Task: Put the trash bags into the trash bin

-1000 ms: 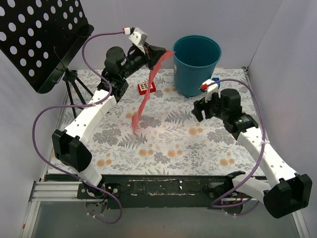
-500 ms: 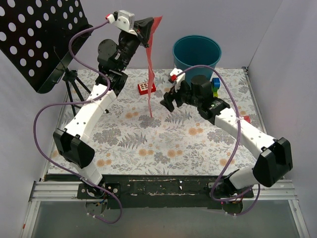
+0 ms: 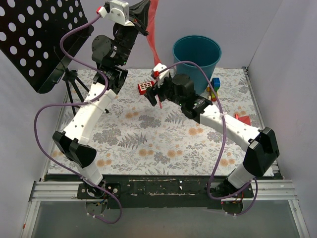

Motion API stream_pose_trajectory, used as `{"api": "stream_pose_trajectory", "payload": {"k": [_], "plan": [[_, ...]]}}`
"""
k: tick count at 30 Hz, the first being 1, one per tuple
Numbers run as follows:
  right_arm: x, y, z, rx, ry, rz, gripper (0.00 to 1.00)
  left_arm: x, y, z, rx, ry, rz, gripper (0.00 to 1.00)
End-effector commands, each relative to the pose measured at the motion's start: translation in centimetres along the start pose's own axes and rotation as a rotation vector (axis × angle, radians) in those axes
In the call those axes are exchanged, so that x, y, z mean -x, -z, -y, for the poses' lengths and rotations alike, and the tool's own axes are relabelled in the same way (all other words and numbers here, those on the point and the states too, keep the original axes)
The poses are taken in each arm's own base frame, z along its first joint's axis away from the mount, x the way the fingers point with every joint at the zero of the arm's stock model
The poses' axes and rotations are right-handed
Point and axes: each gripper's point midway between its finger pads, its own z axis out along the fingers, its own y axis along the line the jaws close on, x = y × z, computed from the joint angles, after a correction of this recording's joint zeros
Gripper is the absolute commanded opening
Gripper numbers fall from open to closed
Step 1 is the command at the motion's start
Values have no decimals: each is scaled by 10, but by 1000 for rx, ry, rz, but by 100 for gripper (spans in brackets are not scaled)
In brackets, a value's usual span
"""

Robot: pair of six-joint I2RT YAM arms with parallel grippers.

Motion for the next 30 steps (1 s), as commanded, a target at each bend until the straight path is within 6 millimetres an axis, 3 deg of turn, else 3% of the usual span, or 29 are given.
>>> {"api": "stream_pose_trajectory", "payload": {"k": [1, 3, 4, 7, 8, 10, 12, 14, 16, 19, 20, 23, 26, 28, 30], "plan": [[31, 0, 46, -313, 1, 80, 88, 22, -5, -4, 38, -22, 41, 0], [28, -2, 63, -407, 9, 65, 84, 26, -5, -3, 35, -29, 49, 0], [26, -4, 69, -440, 18, 53, 75, 27, -5, -3, 35, -35, 50, 0], [19, -7, 80, -433, 21, 17, 13, 24, -5, -5, 43, -58, 54, 0], [15, -5, 81, -407, 7, 3, 3, 21, -4, -6, 44, -72, 57, 0], [10, -2, 63, -242, -27, -13, 1, 3, -2, -7, 45, -118, 51, 0], [11, 17, 49, -54, -91, -15, 1, -32, 1, -13, 56, -190, 9, 5], [16, 44, 30, 172, -141, -23, 1, -85, 3, -28, 54, -245, -110, 40], [31, 68, 28, 262, -160, -13, 1, -140, 13, -56, 60, -289, -247, 67], [47, 97, 29, 395, -247, -3, 1, -191, 38, -80, 51, -325, -387, 87], [49, 103, 27, 456, -334, -9, 1, -199, 48, -82, 44, -324, -414, 91], [44, 109, 35, 558, -658, -54, 1, -193, 85, -76, -3, -317, -450, 98], [33, 108, 52, 542, -770, -70, 1, -177, 127, -62, -62, -328, -498, 98], [36, 111, 55, 600, -806, -68, 1, -183, 167, -61, -61, -338, -588, 98], [37, 111, 60, 622, -863, -87, 1, -174, 201, -57, -69, -341, -651, 98]]}}
